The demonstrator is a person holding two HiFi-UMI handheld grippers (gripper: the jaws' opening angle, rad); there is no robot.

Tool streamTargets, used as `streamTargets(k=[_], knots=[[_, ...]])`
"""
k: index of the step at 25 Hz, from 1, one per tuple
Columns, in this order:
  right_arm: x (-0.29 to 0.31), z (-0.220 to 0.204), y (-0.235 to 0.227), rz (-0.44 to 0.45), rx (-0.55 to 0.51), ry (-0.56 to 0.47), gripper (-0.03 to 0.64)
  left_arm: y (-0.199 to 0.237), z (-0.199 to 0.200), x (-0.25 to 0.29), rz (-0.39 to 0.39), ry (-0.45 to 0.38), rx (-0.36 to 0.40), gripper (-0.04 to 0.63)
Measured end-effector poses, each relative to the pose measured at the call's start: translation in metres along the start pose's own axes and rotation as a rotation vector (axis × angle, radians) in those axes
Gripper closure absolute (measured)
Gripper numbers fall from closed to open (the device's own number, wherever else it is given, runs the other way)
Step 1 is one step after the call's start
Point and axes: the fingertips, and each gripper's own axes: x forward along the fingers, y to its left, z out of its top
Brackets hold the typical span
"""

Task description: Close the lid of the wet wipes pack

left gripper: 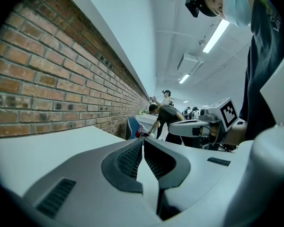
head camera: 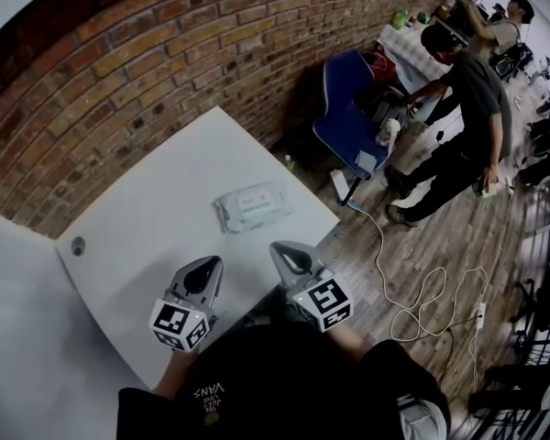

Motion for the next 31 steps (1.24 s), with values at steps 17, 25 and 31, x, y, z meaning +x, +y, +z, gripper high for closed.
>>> streamTargets(k=[17,25,31], knots=[[-0.002,-0.009,-0.004,-0.033,0.001,0.021,0.62,-0.01,-0.001,0.003,-0.018,-0.012,-0.003,0.575],[-0.006,-0.01,-0.003,-0.03,0.008,0.018,0.62,-0.013,-0.001,0.004,-0.016,-0.004,0.0,0.575],[-0.007,-0.012,-0.005,-0.028,0.017,0.018,0.62,-0.014,-0.002,0.007,-0.015,-0.003,-0.006,0.575]])
